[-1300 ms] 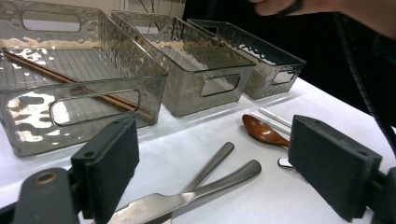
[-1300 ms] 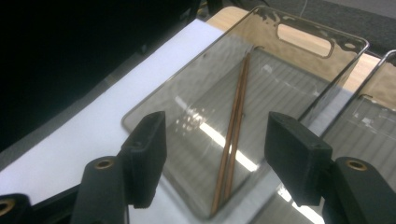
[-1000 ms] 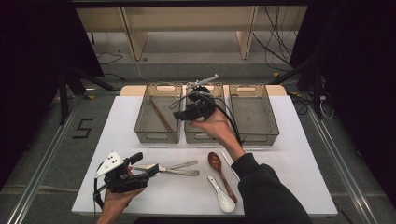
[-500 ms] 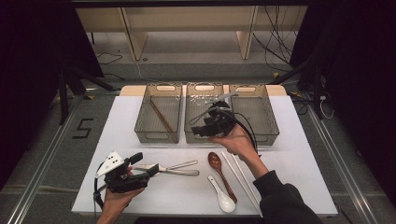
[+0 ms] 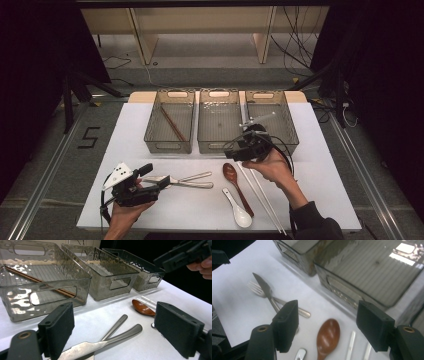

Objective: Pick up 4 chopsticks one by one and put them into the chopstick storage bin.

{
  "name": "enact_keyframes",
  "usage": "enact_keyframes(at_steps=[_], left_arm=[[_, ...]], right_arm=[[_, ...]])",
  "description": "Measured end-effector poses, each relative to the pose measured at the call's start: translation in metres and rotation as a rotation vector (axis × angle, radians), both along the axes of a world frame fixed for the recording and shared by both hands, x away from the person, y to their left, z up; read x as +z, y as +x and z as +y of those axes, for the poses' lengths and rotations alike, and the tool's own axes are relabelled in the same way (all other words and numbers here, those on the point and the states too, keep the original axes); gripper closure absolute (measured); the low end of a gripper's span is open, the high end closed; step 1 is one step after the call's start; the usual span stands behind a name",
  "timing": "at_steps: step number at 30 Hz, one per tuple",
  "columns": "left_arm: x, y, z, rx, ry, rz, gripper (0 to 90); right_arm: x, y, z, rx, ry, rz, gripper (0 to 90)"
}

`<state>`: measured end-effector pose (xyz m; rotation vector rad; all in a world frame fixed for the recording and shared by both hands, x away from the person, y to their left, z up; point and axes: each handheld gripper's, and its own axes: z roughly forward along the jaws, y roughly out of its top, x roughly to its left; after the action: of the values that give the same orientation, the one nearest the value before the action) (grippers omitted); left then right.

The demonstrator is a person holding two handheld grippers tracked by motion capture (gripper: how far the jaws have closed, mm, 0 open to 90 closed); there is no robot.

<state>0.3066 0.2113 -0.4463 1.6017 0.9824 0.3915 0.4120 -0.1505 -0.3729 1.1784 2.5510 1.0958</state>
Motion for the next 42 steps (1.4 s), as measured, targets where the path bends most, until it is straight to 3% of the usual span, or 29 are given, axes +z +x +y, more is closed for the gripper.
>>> enact_keyframes(at_steps=[13, 42], left_arm=[[-0.001, 0.0, 0.0, 0.005, 0.004, 0.005, 15.9], [0.0, 0.001, -0.002, 0.009, 0.006, 0.01, 15.9]], right_arm=[[-0.014, -0.02, -0.032, -0.052, -0.026, 0.0, 34.9], [-0.041, -0.035, -0.043, -0.034, -0.197, 0.119, 35.7]])
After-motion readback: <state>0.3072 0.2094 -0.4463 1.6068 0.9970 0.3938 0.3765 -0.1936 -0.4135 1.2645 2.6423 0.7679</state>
